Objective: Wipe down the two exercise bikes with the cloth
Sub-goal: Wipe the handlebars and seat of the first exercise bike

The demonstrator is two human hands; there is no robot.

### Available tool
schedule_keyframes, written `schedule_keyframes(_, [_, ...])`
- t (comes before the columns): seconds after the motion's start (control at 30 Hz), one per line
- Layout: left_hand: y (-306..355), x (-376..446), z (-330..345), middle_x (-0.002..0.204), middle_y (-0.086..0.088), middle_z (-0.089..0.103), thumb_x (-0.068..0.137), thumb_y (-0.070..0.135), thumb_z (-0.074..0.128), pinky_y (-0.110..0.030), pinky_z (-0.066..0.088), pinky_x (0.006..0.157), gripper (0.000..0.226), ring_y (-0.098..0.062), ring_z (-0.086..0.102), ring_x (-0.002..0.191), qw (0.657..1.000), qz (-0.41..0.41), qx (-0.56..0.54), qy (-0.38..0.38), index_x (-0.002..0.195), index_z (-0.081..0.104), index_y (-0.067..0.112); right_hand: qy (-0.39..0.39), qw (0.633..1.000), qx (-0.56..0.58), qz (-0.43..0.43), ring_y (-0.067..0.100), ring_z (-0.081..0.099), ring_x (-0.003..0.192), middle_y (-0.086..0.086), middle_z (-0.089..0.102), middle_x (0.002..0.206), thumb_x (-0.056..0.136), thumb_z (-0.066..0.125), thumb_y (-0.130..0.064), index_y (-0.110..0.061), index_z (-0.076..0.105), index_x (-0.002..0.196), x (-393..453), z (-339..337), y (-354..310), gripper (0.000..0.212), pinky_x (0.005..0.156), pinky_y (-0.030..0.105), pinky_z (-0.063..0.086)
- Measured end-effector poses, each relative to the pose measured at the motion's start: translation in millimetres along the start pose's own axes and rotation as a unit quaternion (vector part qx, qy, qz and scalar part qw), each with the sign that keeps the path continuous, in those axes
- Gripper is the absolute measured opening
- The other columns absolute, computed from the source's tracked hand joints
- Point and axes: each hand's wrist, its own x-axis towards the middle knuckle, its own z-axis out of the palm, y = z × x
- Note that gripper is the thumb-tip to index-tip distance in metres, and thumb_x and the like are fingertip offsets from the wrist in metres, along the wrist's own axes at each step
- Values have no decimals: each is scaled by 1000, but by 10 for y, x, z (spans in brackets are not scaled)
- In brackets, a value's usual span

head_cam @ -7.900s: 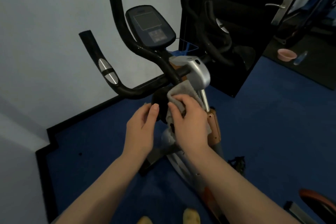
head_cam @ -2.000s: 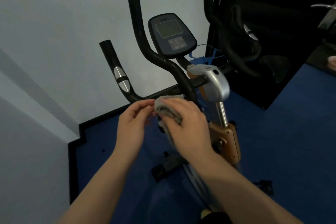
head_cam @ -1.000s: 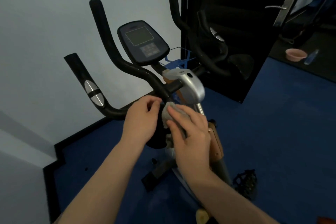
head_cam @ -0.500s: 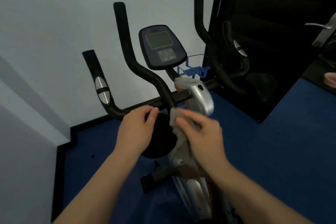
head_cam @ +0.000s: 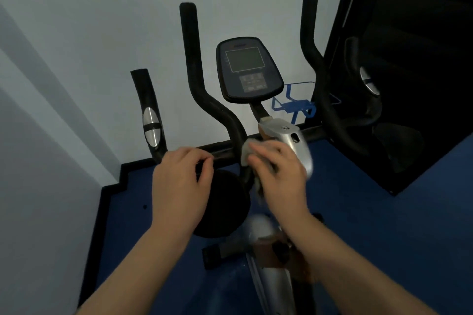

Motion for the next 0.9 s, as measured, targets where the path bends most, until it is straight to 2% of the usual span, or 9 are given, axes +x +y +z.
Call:
schedule_keyframes(0.13, [31,-74,4,89,23,59,91,23,57,-25,45,77,13,0,53,88,996,-34,-72,27,95,69,28,19,1000,-8,19,6,55,107,-4,59,114,90,67,-14,-22,70,115,-187,77,21,26,91,16,45])
schedule_keyframes(0.23, [30,-108,6,88,22,62,89,21,57,-21,47,71,14,0,58,85,992,-18,-110,57,95,68,29,-21,993,-54,-99,13,51,112,-2,55,120,92,60,-17,-21,69,118,-522,-5,49,27,94,15,41])
schedule_keyframes(0.33, [26,-93,20,87,22,63,88,25,56,-22,49,71,14,0,60,84,991,-32,-121,48,94,67,32,-84,963,-135,-217,20,53,107,7,61,112,88,67,-12,-14,74,110,-67,-121,125,23,89,26,45])
schedule_keyframes(0.4, [16,-100,35,87,21,64,89,26,56,-26,51,71,14,0,60,83,990,-45,-123,48,94,68,31,-68,975,-129,-166,21,53,107,7,60,111,88,69,-12,-14,74,108,61,-76,111,22,89,29,46])
schedule_keyframes(0.47, [13,-111,35,86,21,64,90,23,58,-28,52,71,14,-1,60,83,989,-55,-126,53,94,69,31,-39,985,-110,-130,14,47,111,2,55,116,90,65,-15,-16,73,110,-148,-9,93,22,95,18,40])
schedule_keyframes(0.57, [9,-110,30,86,23,64,90,21,60,-24,51,70,16,1,59,86,989,-54,-129,56,94,68,34,-64,976,-107,-179,16,48,111,-2,53,119,90,59,-15,-15,72,113,-352,-29,103,26,97,12,34])
schedule_keyframes(0.63, [10,-104,31,85,24,64,89,21,60,-22,49,69,16,1,60,84,990,-49,-126,51,93,68,35,-73,971,-131,-185,18,50,107,4,59,113,88,67,-12,-14,75,108,-8,-34,87,22,93,9,33])
schedule_keyframes(0.7, [4,-112,36,85,23,64,90,22,60,-22,48,69,15,1,60,83,989,-53,-125,50,93,68,33,-72,980,-130,-135,15,50,106,3,60,109,87,69,-11,-15,75,106,360,42,-27,20,91,5,31])
schedule_keyframes(0.9, [-21,-118,45,89,24,63,90,22,60,-16,43,67,16,2,59,85,987,-56,-139,51,93,68,35,-3,995,-68,-67,9,53,108,-6,55,113,89,67,-10,-21,72,113,-236,21,12,26,93,14,41])
